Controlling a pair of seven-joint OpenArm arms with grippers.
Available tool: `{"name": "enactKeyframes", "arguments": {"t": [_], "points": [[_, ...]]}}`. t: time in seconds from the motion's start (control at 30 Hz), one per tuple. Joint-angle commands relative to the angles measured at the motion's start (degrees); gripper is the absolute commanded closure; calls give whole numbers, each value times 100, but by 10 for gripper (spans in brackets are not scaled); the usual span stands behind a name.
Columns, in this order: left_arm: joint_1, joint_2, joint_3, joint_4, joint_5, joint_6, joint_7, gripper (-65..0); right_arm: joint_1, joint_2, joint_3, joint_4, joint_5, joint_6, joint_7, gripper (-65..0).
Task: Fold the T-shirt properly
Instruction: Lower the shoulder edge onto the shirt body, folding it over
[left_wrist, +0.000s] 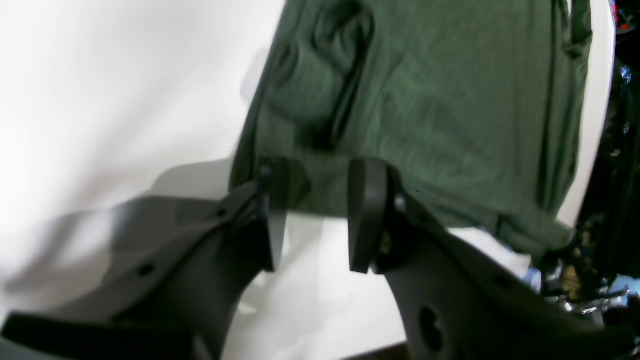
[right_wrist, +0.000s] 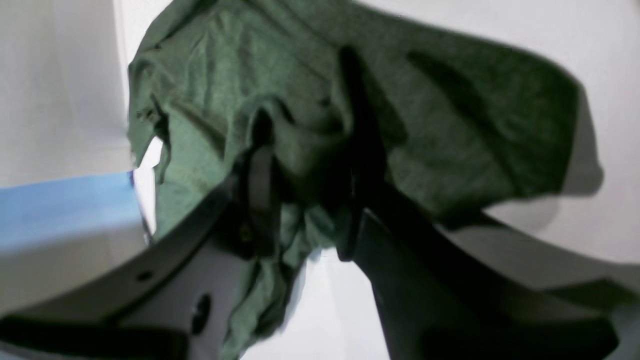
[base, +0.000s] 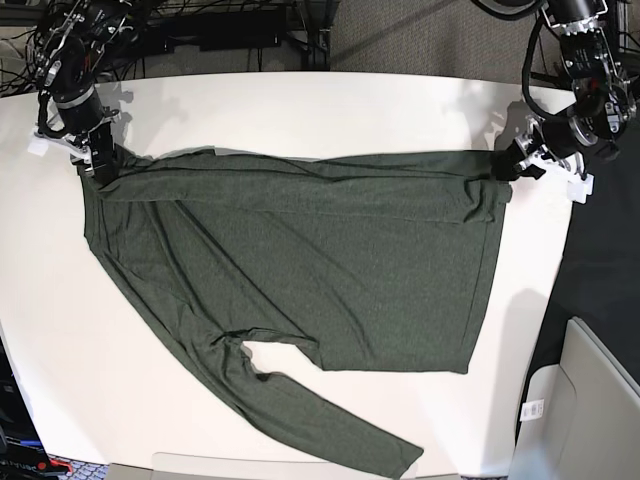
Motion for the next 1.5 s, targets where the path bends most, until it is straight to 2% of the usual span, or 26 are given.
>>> {"name": "enactKeyframes", "arguments": {"t": [0.0,0.3,0.4,0.6,1.17,1.4,1.47], "points": [[11,-117,-38,173,-152,-12,11,-199,4,88,19,83,118,33,24,-183],[187,-108,-82,340,-161,-12,20,-199,-366,123,37,110,496,33,24,-180],[196,-90,-381,340,-161,-12,64,-199,-489,123,37,119,663,33,24,-182],[179,-90,-513,340,-169,-12,222,-199,-621,123,37,584,646,33,24,-183],[196,173,-460,551,-161,-12,477,-203,-955,-123,37,778,646,33,51,-183],[196,411,-460,331,-134,-12,486,-276,-955,-132,37,778,637,33,59,-183],[196,428,-460,155,-125,-12,477,-279,-963,-132,37,778,637,33,68,-183]]}}
